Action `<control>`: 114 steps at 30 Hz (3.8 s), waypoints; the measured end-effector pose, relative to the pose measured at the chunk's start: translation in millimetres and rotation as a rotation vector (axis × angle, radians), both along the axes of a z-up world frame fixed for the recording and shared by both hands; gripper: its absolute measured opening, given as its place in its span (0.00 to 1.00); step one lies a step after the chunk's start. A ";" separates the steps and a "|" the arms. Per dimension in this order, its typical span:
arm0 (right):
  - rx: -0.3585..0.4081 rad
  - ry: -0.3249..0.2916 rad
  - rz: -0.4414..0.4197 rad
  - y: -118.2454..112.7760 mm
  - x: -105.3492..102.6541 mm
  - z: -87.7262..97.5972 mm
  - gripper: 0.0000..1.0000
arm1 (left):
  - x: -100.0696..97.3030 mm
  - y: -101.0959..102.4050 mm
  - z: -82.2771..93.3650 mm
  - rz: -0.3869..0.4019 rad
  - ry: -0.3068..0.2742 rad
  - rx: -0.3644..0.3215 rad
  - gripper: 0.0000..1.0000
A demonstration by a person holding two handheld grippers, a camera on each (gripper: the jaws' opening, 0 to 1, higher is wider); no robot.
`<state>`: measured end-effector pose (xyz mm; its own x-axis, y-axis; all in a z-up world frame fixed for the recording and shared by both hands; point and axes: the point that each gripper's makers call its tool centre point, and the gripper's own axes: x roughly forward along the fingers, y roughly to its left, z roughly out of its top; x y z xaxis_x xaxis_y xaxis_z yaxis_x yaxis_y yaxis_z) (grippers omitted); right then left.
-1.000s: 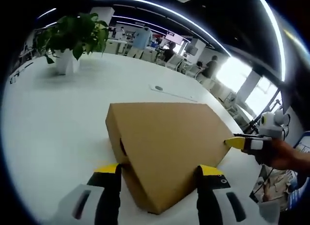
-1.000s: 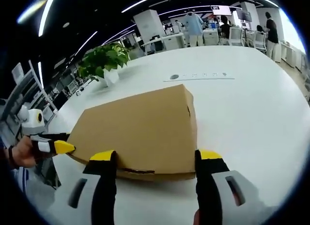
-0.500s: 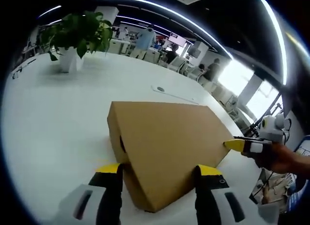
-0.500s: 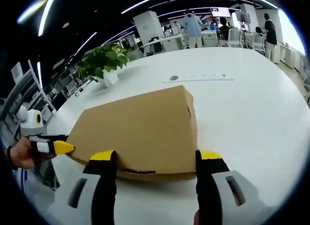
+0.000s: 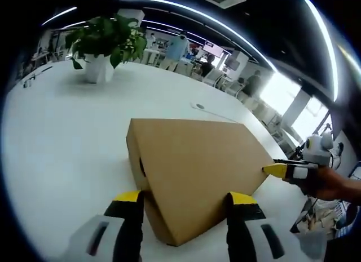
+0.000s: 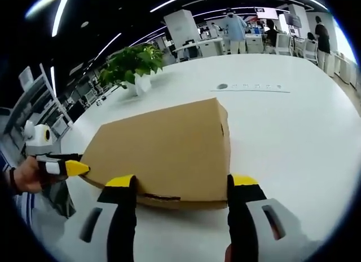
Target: Operate the shoe box by opening the lid, removing the specified soft item, and placing it in the target area until the item is outside and the box remains undamaged.
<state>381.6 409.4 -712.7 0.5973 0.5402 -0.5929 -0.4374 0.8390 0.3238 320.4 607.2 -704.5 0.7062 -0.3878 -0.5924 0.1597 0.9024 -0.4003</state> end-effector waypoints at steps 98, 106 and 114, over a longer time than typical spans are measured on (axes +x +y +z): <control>-0.055 -0.159 0.293 67.9 -24.4 38.0 0.56 | -36.4 63.8 43.7 -0.061 -0.119 0.153 0.61; -0.026 -0.183 0.272 70.0 -15.1 58.4 0.56 | -29.2 67.4 57.7 -0.061 -0.160 0.138 0.60; -0.030 -0.217 0.271 73.6 -5.6 76.3 0.56 | -23.2 68.7 67.5 -0.066 -0.190 0.128 0.60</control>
